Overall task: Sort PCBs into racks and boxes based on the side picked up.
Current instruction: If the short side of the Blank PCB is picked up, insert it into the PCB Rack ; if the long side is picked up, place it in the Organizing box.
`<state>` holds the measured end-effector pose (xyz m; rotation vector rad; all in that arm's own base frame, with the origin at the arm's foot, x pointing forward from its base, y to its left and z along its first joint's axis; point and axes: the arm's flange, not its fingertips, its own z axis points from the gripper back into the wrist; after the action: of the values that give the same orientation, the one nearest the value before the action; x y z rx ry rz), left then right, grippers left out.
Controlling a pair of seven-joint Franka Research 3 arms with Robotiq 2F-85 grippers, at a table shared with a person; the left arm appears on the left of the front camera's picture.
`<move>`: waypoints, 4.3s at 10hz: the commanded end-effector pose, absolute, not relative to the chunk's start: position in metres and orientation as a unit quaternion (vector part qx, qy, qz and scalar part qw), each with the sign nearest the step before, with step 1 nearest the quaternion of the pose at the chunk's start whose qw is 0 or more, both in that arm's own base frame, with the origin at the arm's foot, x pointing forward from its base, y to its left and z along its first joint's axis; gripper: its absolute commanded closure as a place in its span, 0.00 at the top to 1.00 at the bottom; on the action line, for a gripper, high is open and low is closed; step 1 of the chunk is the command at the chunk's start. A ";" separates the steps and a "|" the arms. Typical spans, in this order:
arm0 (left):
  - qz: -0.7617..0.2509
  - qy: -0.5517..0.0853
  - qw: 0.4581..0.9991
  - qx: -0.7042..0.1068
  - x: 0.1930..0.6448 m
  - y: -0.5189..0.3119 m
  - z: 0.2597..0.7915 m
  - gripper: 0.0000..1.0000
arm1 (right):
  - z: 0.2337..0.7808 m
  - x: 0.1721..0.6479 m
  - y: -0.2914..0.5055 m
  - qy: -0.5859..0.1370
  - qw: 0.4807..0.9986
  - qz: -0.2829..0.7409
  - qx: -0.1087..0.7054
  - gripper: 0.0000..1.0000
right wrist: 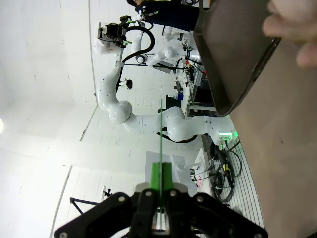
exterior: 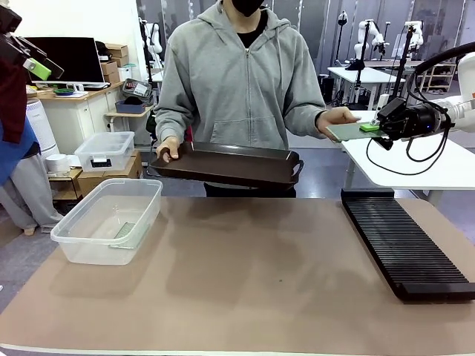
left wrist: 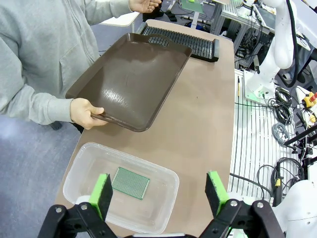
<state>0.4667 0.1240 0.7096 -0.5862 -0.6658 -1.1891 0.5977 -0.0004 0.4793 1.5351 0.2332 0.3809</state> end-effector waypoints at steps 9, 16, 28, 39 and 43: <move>-0.541 -0.303 0.736 -0.270 0.464 0.124 0.708 1.00 | 0.499 0.567 -0.078 -0.161 0.754 0.332 0.544 0.02; -0.541 -0.303 0.736 -0.270 0.464 0.124 0.708 1.00 | 0.514 0.567 -0.121 -0.205 0.768 0.335 0.506 0.02; -0.541 -0.303 0.736 -0.270 0.464 0.124 0.708 1.00 | 0.434 0.609 -0.159 -0.248 0.701 0.536 0.401 0.02; -0.541 -0.303 0.736 -0.270 0.464 0.124 0.708 1.00 | 0.340 0.634 -0.151 -0.293 0.653 0.601 0.356 0.02; -0.541 -0.303 0.736 -0.270 0.464 0.124 0.708 1.00 | 0.321 0.635 -0.144 -0.279 0.663 0.594 0.360 0.02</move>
<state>0.4672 0.1236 0.7093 -0.5864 -0.6646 -1.1895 0.6367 -0.1502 0.3262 0.8412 -0.6430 1.3244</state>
